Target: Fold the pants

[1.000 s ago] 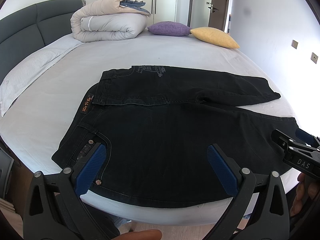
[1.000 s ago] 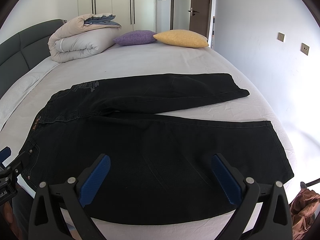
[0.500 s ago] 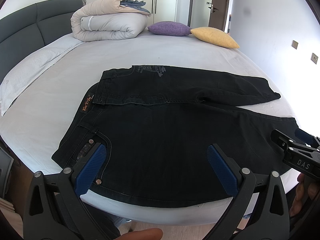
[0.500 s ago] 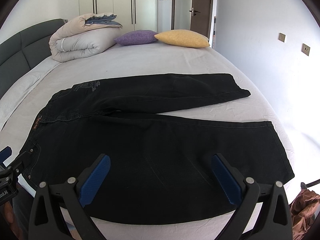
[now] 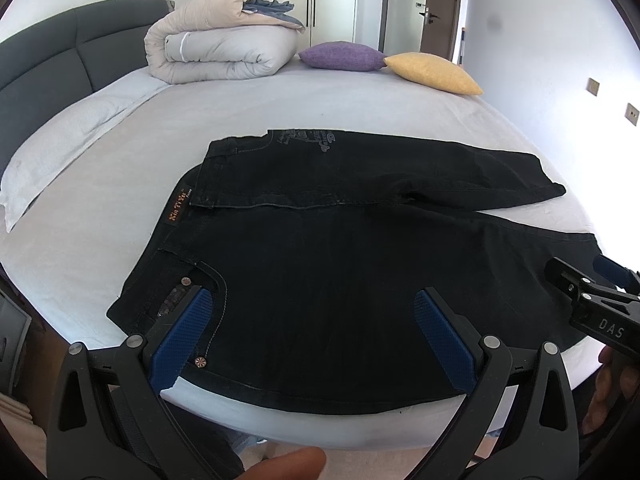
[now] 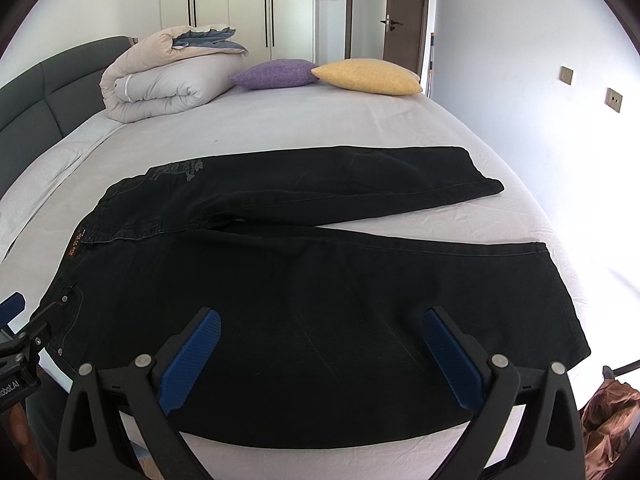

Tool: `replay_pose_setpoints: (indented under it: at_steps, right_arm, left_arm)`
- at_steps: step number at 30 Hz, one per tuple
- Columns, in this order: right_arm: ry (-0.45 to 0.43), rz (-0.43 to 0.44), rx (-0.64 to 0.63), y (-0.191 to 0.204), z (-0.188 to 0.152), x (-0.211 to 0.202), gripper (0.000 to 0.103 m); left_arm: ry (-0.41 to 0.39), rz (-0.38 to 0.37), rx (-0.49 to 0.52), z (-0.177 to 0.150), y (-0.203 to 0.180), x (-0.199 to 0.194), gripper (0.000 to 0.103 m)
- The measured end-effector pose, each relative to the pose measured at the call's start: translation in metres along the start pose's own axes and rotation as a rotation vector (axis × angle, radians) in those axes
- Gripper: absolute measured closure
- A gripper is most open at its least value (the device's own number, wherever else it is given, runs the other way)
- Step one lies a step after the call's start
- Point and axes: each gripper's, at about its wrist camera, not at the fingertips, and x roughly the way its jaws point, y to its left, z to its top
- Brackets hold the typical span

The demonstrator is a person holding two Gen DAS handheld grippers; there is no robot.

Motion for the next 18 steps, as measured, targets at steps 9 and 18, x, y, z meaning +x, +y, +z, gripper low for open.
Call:
replay_pose_setpoints:
  at_steps: [9, 18]
  right_arm:
    - [-0.009, 0.069, -0.021, -0.004, 0.02, 0.007, 0.0]
    - [-0.004, 0.266, -0.175, 0.006, 0.073, 0.04, 0.0]
  left_arm:
    - [-0.002, -0.138, -0.001, 0.019, 0.026, 0.02, 0.0]
    - [0.124, -0.201, 0.185, 0.095, 0.06, 0.107, 0.0]
